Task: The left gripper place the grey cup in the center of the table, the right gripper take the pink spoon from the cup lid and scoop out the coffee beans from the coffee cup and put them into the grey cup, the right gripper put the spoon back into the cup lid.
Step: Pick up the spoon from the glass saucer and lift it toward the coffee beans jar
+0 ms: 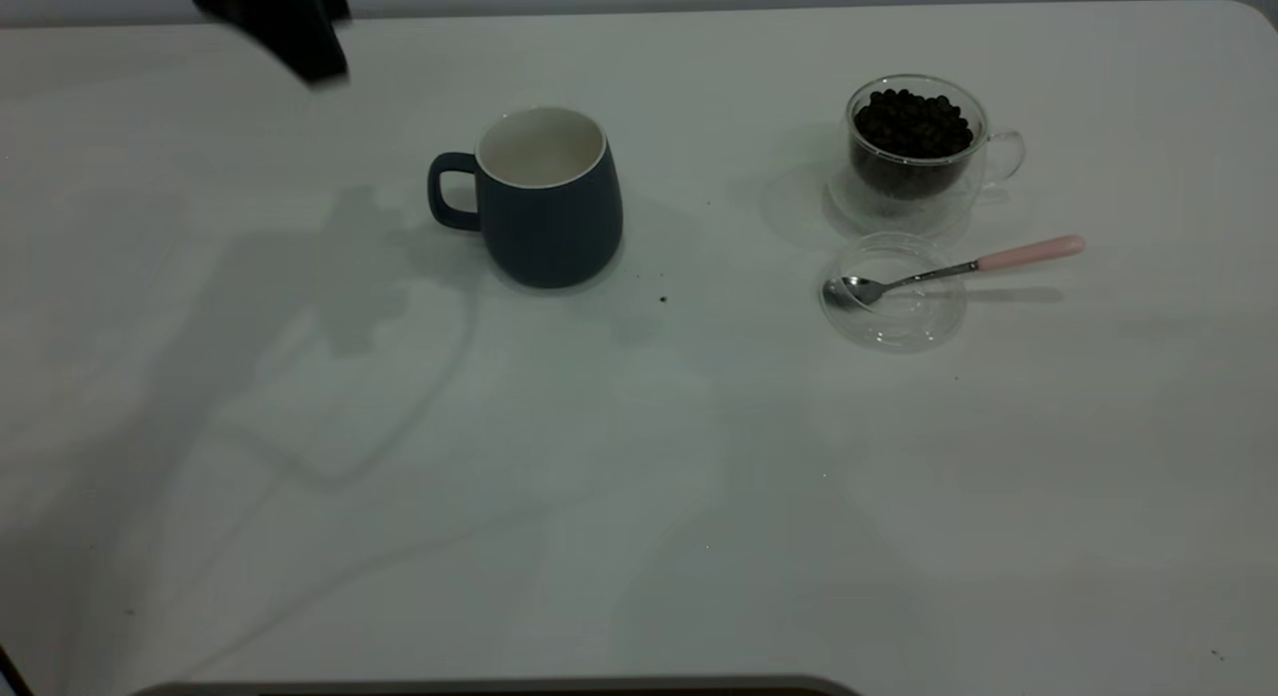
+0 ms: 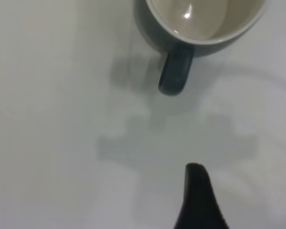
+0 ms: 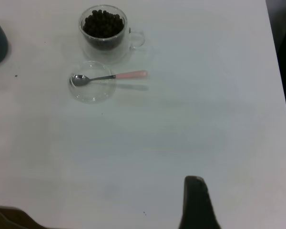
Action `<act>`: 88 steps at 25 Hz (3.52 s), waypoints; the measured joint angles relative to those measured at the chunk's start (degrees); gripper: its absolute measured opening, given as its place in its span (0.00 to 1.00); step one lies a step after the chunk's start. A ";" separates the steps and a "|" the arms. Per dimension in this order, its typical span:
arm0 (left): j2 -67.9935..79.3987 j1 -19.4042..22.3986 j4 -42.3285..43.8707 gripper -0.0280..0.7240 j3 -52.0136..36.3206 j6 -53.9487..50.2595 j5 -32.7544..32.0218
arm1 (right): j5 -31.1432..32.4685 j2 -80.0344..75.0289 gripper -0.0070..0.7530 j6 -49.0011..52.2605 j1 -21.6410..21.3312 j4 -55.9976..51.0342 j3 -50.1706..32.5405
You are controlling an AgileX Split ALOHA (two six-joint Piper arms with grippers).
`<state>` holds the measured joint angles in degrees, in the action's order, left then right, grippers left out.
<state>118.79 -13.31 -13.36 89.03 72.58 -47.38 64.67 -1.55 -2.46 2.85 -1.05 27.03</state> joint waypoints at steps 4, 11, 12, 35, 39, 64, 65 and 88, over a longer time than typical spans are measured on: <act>-10.59 0.00 -0.87 0.79 0.00 -16.06 -7.36 | 0.00 0.00 0.71 0.00 0.00 0.00 0.00; -28.55 0.00 0.30 0.79 -0.07 -42.78 -19.67 | -0.05 0.00 0.71 0.00 0.00 0.00 0.00; -30.49 0.00 0.36 0.79 -0.14 -45.32 -19.67 | -0.05 0.00 0.71 0.00 0.00 0.00 0.00; -92.88 0.00 17.17 0.79 -57.13 -74.03 -19.18 | -0.05 0.00 0.71 0.00 0.00 0.00 0.00; -99.63 0.00 16.86 0.79 -60.49 -74.10 -18.45 | -0.05 0.00 0.71 0.00 0.00 0.00 0.00; -119.81 13.56 13.90 0.79 -61.19 -73.51 -17.59 | -0.05 0.00 0.71 0.00 0.00 0.00 0.00; -119.81 13.56 13.90 0.79 -61.19 -73.51 -17.59 | -0.05 0.00 0.71 0.00 0.00 0.00 0.00; -119.81 13.56 13.90 0.79 -61.19 -73.44 -17.59 | -2.93 -3.65 0.71 0.00 0.00 -3.71 1.28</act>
<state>-1.02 0.25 0.54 27.84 -0.86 -64.97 61.74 -5.20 -2.46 2.85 -4.75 28.30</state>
